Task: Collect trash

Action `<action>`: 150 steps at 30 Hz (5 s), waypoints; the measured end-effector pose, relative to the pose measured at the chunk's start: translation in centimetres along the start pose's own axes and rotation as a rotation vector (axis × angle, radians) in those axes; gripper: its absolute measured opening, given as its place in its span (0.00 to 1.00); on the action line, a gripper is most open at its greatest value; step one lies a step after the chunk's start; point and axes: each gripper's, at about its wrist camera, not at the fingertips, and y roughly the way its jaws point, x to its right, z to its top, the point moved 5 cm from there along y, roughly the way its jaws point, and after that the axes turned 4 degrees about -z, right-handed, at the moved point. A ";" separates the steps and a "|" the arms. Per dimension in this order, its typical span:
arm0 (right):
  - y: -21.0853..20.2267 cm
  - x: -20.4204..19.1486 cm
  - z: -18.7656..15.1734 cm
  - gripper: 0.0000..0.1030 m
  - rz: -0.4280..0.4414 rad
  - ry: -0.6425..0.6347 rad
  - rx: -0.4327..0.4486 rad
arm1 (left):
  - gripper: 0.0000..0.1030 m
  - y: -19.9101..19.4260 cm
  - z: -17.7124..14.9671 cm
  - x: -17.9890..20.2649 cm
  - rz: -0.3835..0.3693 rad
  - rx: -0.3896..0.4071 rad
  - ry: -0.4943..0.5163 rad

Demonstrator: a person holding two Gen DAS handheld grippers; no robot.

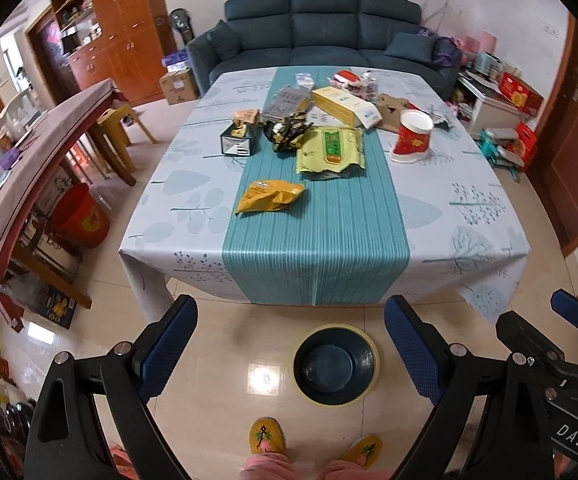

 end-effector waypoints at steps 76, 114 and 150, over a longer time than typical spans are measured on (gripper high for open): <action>17.3 -8.5 11.1 0.15 0.038 0.645 -0.157 | 0.66 30.5 23.4 -2.1 -0.453 -0.507 0.594; 8.5 -5.5 10.2 0.14 0.090 0.373 -0.084 | 0.36 11.4 18.3 -0.8 -0.512 -0.269 0.445; 32.2 2.2 -19.1 0.14 0.084 0.155 -0.371 | 0.48 30.6 -18.1 5.3 -0.230 -0.374 0.187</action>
